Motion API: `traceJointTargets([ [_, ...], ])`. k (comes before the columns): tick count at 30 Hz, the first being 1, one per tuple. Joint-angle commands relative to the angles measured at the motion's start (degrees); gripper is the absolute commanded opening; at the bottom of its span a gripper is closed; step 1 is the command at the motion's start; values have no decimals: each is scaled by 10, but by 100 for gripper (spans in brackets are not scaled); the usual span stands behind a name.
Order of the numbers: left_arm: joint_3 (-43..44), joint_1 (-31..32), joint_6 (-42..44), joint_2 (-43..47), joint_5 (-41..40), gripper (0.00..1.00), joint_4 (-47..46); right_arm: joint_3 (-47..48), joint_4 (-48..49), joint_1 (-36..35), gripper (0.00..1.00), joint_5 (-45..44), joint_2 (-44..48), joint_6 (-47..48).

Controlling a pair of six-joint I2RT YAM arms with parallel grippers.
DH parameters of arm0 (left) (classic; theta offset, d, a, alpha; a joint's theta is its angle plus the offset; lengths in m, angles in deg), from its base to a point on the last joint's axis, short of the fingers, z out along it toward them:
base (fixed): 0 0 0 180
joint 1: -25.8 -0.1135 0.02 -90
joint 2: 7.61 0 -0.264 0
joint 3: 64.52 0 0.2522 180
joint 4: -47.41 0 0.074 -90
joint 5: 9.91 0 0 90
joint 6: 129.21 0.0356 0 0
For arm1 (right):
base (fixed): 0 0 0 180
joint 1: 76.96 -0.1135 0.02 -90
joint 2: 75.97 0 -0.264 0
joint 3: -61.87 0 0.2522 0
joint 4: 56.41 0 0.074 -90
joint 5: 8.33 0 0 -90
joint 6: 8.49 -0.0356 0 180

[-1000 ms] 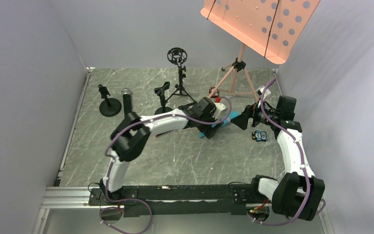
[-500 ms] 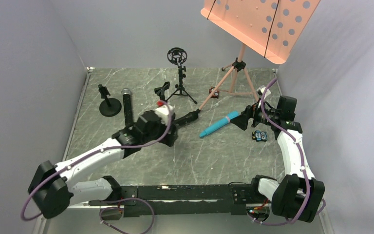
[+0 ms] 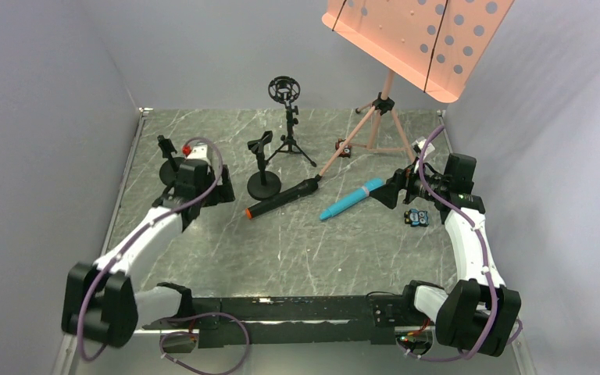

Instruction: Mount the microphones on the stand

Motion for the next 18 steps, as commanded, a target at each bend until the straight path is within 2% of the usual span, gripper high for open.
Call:
traceJointTargets([
  [1, 103, -20, -16, -119, -43, 99, 41, 5, 22, 3, 100, 21, 7, -5],
  [5, 182, -37, -4, -212, -91, 98, 60, 5, 23, 2, 100, 22, 5, -6],
  [11, 254, -59, 7, -308, -92, 96, 81, 6, 22, 2, 100, 21, 0, -5],
  [15, 287, -58, 17, -340, -85, 94, 108, 6, 21, 1, 100, 21, 1, -3],
  [18, 285, -55, 32, -330, -74, 94, 114, 4, 23, 2, 100, 21, 0, -4],
])
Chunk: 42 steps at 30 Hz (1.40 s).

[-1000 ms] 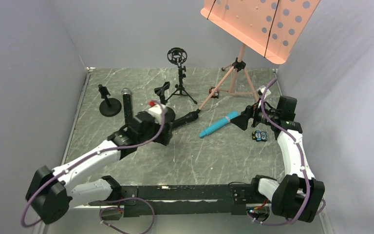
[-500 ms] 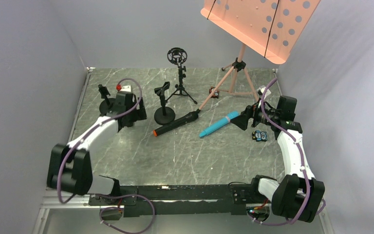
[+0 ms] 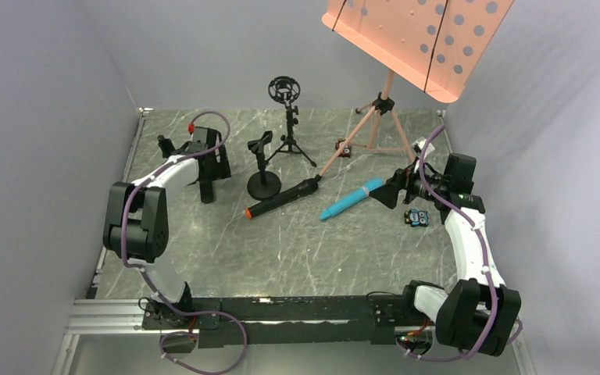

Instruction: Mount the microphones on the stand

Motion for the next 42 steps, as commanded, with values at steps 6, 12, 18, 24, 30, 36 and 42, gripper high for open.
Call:
traceJointTargets([
  [6, -50, 6, 44, 96, 134, 91, -8, 6, 20, 1, 100, 21, -10, 2],
  [12, -131, 38, 57, 198, 236, 91, -40, -3, 29, 2, 100, 32, -8, -2],
  [18, -207, 121, 72, 335, 261, 91, -77, -8, 37, 2, 100, 58, -21, -12],
  [24, -269, 222, 67, 445, 272, 91, -135, -9, 35, 2, 100, 55, -19, -8],
  [30, -184, 285, 74, 349, 285, 90, -144, -6, 32, 2, 100, 50, -17, -6],
  [36, -17, 357, 107, 159, 285, 90, -100, -14, 55, 5, 100, 30, -7, -41],
  [42, 114, 396, 128, -8, 310, 89, -86, -11, 76, 14, 100, -6, -22, -102],
])
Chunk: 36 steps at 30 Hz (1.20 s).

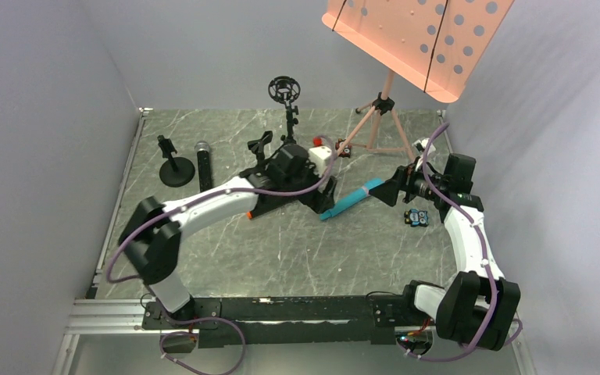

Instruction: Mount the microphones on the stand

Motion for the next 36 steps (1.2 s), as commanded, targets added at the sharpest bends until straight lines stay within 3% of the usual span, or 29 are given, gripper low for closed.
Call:
traceJointTargets([
  [1, 91, 23, 28, -96, 29, 89, 15, -1, 50, 10, 100, -36, -3, -63],
  [12, 275, 44, 15, -300, -47, 82, 90, -6, 69, 27, 100, -63, -6, -110],
  [36, 399, 59, 39, -386, -100, 80, 177, 0, 65, 28, 100, -56, -9, -110],
])
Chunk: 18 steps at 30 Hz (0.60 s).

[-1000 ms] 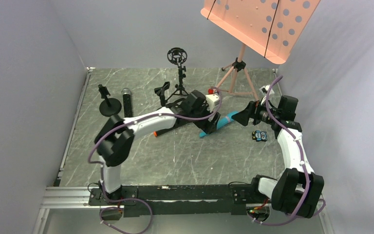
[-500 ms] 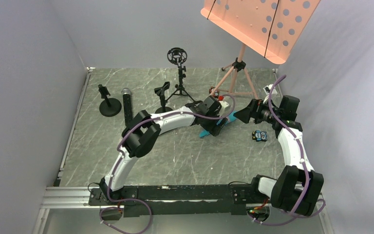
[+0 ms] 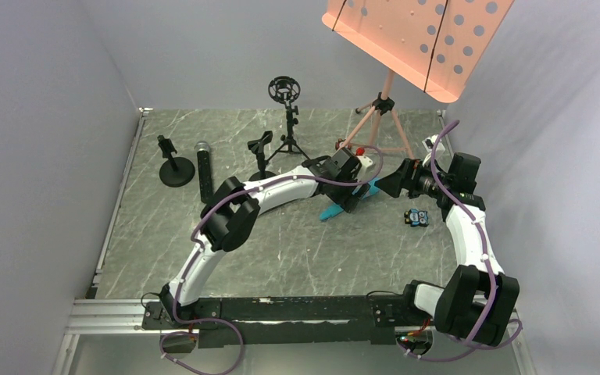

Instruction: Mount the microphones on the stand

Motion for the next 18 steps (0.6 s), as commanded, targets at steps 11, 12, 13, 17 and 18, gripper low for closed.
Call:
traceJointTargets([
  [11, 68, 9, 11, -50, -23, 79, 45, 3, 20, 3, 100, 4, 7, -6],
  [12, 63, 10, 12, -45, -21, 79, 42, 3, 21, 3, 100, 3, 7, -6],
  [13, 56, 10, 14, -39, -18, 79, 37, 3, 21, 3, 100, 4, 6, -7],
  [17, 41, 10, 21, -22, -13, 79, 26, 4, 19, 3, 100, 4, 7, -6],
  [18, 40, 10, 22, -20, -13, 78, 27, 4, 20, 3, 100, 5, 7, -7],
])
